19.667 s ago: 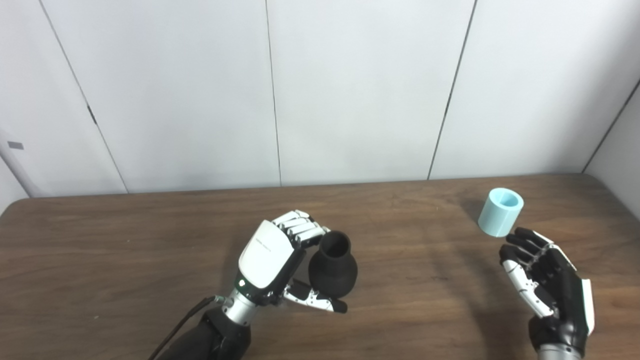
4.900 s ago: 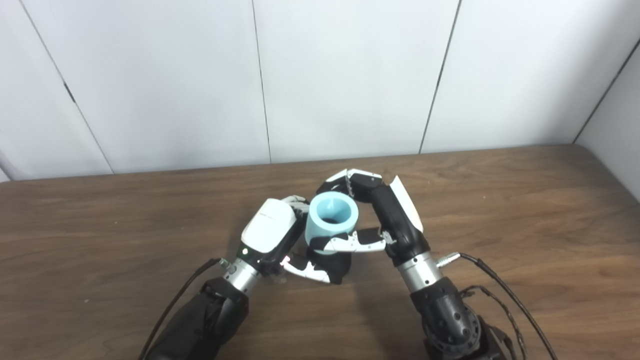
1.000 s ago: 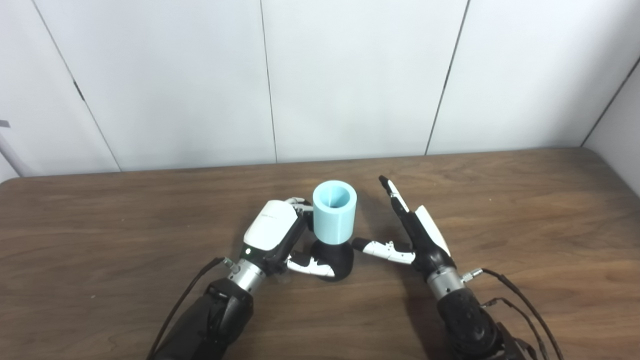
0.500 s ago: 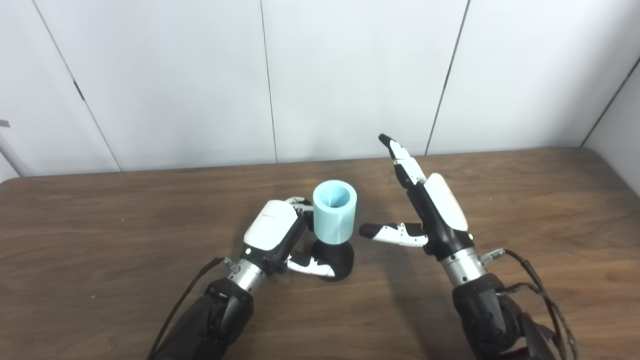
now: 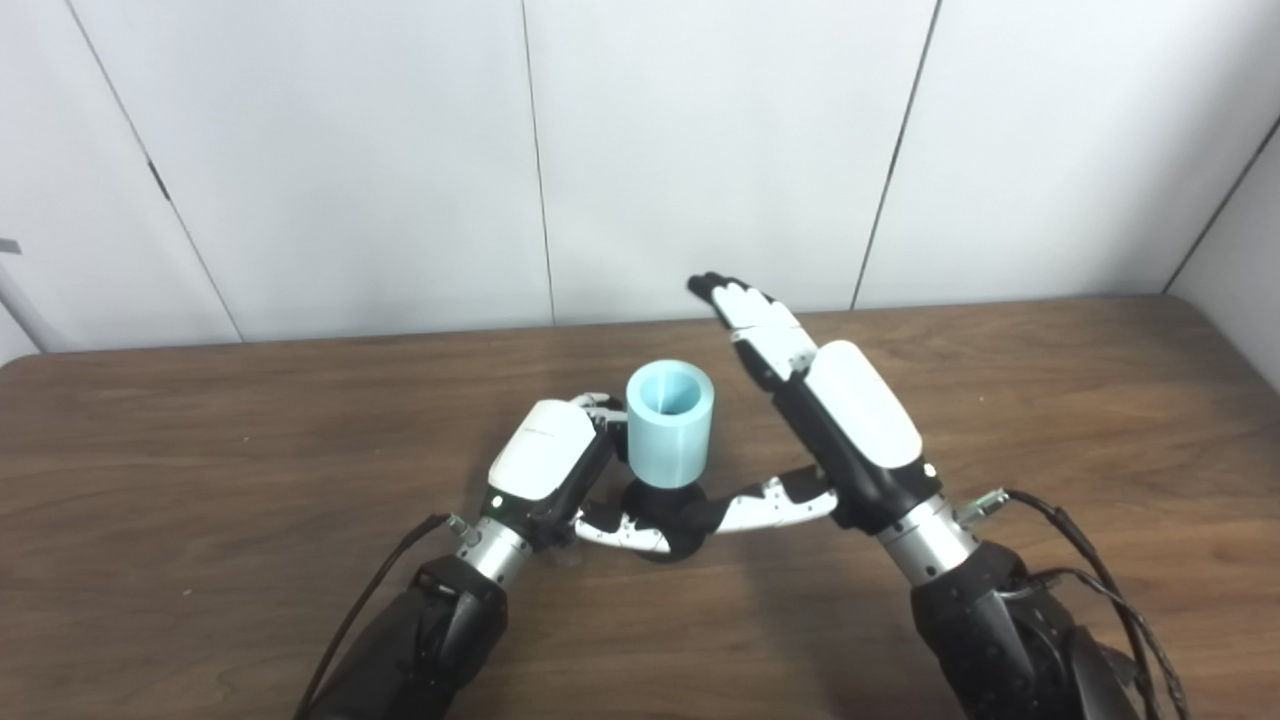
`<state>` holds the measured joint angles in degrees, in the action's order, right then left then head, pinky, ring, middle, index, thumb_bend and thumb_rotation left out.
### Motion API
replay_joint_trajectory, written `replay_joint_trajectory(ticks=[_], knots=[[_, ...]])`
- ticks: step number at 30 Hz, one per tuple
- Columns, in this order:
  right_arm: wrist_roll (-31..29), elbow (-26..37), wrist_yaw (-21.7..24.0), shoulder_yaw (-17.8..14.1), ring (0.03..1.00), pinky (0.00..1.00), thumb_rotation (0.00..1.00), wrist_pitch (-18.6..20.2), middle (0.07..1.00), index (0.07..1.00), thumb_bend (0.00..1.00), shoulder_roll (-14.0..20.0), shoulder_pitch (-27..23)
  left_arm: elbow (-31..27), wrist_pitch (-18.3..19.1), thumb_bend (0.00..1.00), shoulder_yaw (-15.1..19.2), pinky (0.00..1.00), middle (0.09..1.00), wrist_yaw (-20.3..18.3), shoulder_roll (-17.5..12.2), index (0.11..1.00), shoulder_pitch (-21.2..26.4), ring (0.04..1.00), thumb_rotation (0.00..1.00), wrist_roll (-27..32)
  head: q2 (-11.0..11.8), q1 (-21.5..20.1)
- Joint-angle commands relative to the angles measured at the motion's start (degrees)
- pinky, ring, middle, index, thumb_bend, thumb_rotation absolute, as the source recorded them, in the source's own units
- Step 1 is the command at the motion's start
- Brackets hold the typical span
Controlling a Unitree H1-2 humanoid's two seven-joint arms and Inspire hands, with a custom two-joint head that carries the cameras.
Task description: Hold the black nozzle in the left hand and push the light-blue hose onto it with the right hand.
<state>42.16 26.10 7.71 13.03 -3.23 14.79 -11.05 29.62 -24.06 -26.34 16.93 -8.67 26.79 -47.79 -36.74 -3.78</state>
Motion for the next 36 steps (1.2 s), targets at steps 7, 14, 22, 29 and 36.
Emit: replay_joint_trajectory(ticks=[7,14,22,29,36], knots=[[10.7,6.0,6.0,2.9,1.0,1.0,0.85,-3.1,0.961,0.936,1.0,1.5,-6.0,9.8,1.4,0.5,-4.0,0.77,0.452,-1.5,1.4,0.483,-14.2,0.511,0.0,0.9,-0.1,0.0],[12.3,5.4,7.7,3.1,1.0,1.0,0.8,-3.3,0.932,0.895,1.0,1.6,-6.3,9.3,1.9,0.5,-3.9,0.77,0.449,-1.9,1.4,0.485,-14.5,0.512,0.0,1.2,-0.2,0.1],[14.2,3.9,8.1,2.5,1.0,1.0,0.79,-3.4,0.94,0.896,1.0,1.4,-6.3,8.7,2.0,0.5,-4.0,0.77,0.447,-2.1,1.2,0.486,-14.7,0.512,0.0,1.2,-0.3,0.1],[14.2,4.2,7.8,1.2,1.0,1.0,0.8,-2.9,0.966,0.927,0.98,0.9,-6.3,9.4,1.8,0.5,-4.1,0.78,0.446,-1.8,1.0,0.487,-14.3,0.512,0.0,0.9,0.0,0.0],[15.4,4.2,7.1,0.1,1.0,1.0,0.86,-2.7,1.0,0.977,0.97,0.7,-6.3,9.8,1.9,0.5,-4.3,0.78,0.445,-1.2,0.9,0.486,-14.3,0.513,0.0,0.4,0.0,0.0]])
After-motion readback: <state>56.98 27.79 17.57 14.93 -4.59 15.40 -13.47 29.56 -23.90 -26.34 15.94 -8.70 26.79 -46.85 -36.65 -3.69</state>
